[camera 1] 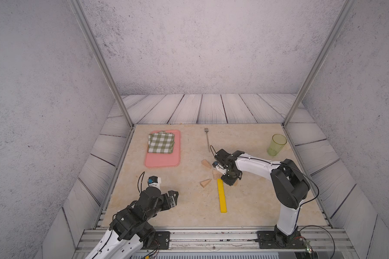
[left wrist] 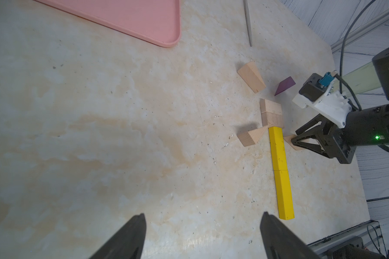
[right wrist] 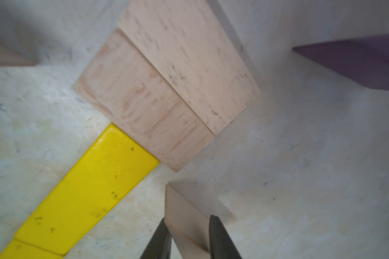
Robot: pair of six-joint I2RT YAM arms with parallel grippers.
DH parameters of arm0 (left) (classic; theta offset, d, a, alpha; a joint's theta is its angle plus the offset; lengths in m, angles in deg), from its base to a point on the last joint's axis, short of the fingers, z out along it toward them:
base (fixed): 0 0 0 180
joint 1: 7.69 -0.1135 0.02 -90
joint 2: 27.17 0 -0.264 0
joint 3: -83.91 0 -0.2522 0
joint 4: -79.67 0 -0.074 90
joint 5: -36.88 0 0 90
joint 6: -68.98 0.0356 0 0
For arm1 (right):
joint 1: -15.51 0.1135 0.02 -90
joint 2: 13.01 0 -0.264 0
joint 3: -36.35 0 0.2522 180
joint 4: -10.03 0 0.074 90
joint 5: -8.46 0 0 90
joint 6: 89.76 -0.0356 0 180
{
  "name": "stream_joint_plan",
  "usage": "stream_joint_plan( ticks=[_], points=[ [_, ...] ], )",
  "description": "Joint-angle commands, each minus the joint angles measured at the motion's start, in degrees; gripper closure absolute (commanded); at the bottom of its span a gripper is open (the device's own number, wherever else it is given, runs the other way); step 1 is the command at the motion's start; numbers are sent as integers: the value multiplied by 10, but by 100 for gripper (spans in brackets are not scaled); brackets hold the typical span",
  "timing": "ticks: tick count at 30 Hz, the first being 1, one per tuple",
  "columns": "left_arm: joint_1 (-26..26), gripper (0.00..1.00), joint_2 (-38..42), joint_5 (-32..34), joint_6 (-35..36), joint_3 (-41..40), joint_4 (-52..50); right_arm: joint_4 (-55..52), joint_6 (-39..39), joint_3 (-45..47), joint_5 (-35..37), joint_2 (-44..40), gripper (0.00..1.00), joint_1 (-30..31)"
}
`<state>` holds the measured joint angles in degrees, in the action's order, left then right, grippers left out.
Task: Assemble a small pinwheel with building blocks
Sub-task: Adjust the building block at the center of the board.
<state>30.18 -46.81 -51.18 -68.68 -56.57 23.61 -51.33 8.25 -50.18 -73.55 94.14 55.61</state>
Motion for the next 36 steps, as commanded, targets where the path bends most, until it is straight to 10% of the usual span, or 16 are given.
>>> stream_joint_plan(
  ticks=[1, 24, 36],
  points=[
    [-3, 14, 7, 5, -1, -6, -6, -3, 7, 11, 17, 6, 69, -3],
    [-3, 14, 10, 5, -1, -6, -5, 4, 0, 17, 5, -21, 61, -10],
    [-3, 12, -19, 53, 73, 59, 20, 45, -3, -16, 36, -203, 41, -14]
  ],
)
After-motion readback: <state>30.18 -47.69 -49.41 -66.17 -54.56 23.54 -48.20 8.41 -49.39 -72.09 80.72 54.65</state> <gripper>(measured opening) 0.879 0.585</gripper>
